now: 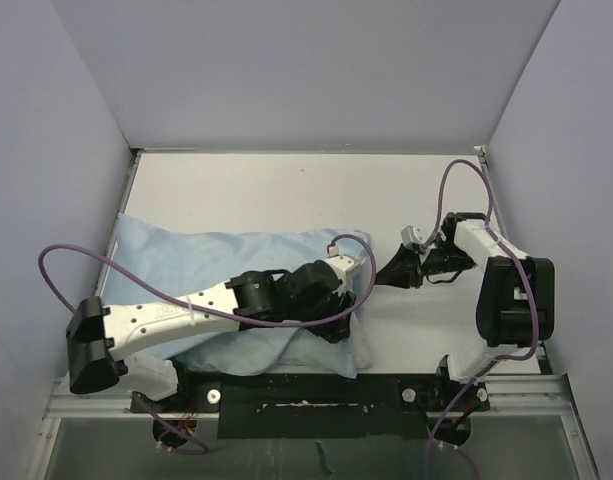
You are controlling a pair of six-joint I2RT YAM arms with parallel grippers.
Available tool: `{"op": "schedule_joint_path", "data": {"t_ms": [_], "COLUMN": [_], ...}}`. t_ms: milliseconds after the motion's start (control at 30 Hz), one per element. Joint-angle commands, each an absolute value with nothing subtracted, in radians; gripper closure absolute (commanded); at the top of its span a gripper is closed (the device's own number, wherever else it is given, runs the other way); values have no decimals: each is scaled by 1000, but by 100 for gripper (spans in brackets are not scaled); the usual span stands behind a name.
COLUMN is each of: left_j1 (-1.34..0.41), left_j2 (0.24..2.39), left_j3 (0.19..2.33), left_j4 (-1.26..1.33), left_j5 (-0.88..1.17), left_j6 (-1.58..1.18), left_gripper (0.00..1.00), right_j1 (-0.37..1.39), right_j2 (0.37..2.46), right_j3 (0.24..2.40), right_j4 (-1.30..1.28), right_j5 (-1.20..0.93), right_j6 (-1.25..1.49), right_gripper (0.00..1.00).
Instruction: Put the pillow into the pillowcase
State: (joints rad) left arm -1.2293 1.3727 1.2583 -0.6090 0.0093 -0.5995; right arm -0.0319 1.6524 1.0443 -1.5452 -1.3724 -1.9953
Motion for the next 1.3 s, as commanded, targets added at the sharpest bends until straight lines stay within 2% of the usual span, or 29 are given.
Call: {"op": "schedule_joint_path", "data": {"t_ms": [0,67,133,200,300,533,567,667,733,767,867,967,1033,1067,1167,1267], "left_j1": [-1231,-1220,-1204,-1197,-1191,-1137,-1130,-1124,-1125,-1125,-1125,-1093,-1024,-959,-669,-412], "left_j2": [1450,1496,1542,1583,1624,1791,1815,1814,1750,1703,1531,1335,1210,1159,1036,968], "left_j3": [1162,1159,1181,1231,1304,1551,1573,1578,1527,1495,1407,1320,1276,1264,1234,1186], "left_j4": [-440,-371,-321,-287,-206,55,69,9,-58,-96,-237,-407,-540,-609,-790,-862], "left_j5": [-124,-98,-38,15,126,447,467,433,375,346,236,98,13,-6,-40,-26], "left_j6": [-716,-703,-690,-661,-626,-606,-607,-555,-487,-452,-343,-303,-325,-334,-318,-277], "left_gripper": [49,49,53,67,98,100,95,38,26,24,19,8,2,2,2,2], "right_j1": [-22,-19,-12,-10,-11,-69,-95,-197,-231,-241,-249,-247,-240,-228,-106,177], "right_j2": [1536,1454,1383,1347,1364,1423,1419,1399,1373,1355,1315,1310,1306,1306,1327,1351], "right_j3": [1018,975,927,907,932,979,984,998,995,986,1003,1082,1138,1165,1242,1231], "right_j4": [-1315,-1111,-950,-886,-934,-1038,-1038,-988,-902,-828,-715,-802,-852,-871,-932,-835], "right_j5": [-1341,-1302,-1262,-1247,-1250,-1300,-1307,-1291,-1202,-1131,-973,-1047,-1138,-1185,-1257,-1100], "right_j6": [-1896,-1640,-1459,-1391,-1416,-1488,-1474,-1355,-1215,-1106,-896,-880,-870,-855,-822,-711], "right_gripper": [90,90,89,89,89,90,90,90,88,85,63,31,6,1,2,2]}}
